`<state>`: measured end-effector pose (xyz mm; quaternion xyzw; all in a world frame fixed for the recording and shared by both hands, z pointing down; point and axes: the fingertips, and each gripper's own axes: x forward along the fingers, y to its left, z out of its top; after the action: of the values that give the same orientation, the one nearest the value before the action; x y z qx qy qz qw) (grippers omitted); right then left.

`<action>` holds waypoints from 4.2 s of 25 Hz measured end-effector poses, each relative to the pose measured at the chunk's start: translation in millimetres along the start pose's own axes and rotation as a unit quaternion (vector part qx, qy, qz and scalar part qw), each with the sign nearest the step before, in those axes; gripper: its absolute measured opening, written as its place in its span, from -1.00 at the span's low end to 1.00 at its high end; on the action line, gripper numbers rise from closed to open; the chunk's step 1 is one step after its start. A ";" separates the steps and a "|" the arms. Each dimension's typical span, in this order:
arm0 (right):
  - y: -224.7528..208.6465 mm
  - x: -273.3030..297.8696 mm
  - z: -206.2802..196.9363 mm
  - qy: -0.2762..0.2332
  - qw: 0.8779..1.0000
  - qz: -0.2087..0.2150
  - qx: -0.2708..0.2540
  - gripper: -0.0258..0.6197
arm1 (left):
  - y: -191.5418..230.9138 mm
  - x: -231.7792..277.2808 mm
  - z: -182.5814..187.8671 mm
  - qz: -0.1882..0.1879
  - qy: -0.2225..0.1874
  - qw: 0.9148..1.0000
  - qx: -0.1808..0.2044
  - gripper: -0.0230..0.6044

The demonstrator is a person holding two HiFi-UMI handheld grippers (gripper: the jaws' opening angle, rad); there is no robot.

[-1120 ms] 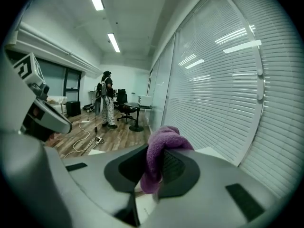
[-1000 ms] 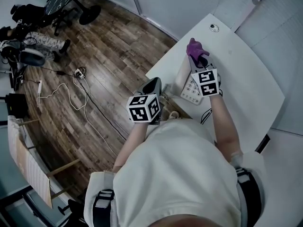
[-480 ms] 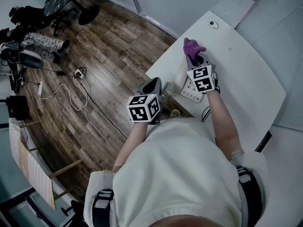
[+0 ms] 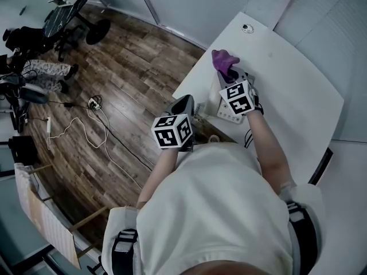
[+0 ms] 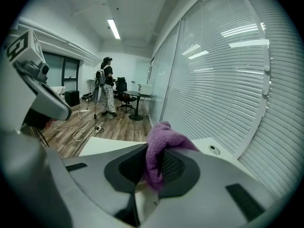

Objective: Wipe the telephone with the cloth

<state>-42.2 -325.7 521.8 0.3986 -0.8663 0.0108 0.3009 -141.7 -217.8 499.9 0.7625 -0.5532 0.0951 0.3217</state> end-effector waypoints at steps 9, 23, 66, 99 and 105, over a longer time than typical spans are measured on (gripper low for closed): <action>15.9 -11.2 -0.7 -0.004 1.000 0.012 -0.005 -0.71 | -5.0 4.8 -5.2 -0.011 0.008 1.000 -0.001 -0.86; 48.5 -28.8 -7.3 -0.009 0.999 0.047 -0.007 -0.71 | -10.2 7.0 -10.6 -0.016 0.008 1.000 -0.013 -0.86; 142.7 -70.9 -62.8 0.017 0.973 0.229 0.023 -0.71 | -27.7 -3.5 -32.4 -0.006 0.007 1.000 -0.020 -0.86; 90.6 -133.2 -49.8 -0.020 0.976 0.182 0.116 -0.71 | -43.4 39.9 -12.1 -0.042 0.022 0.999 0.026 -0.86; 16.2 -146.0 -42.5 -0.080 0.973 0.054 0.208 -0.71 | -50.2 53.3 -20.0 -0.063 0.042 0.997 0.031 -0.86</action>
<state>41.4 -203.7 482.8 0.4042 -0.8867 0.1750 0.1405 -72.4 -238.6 522.8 0.8009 -0.4864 0.1236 0.3265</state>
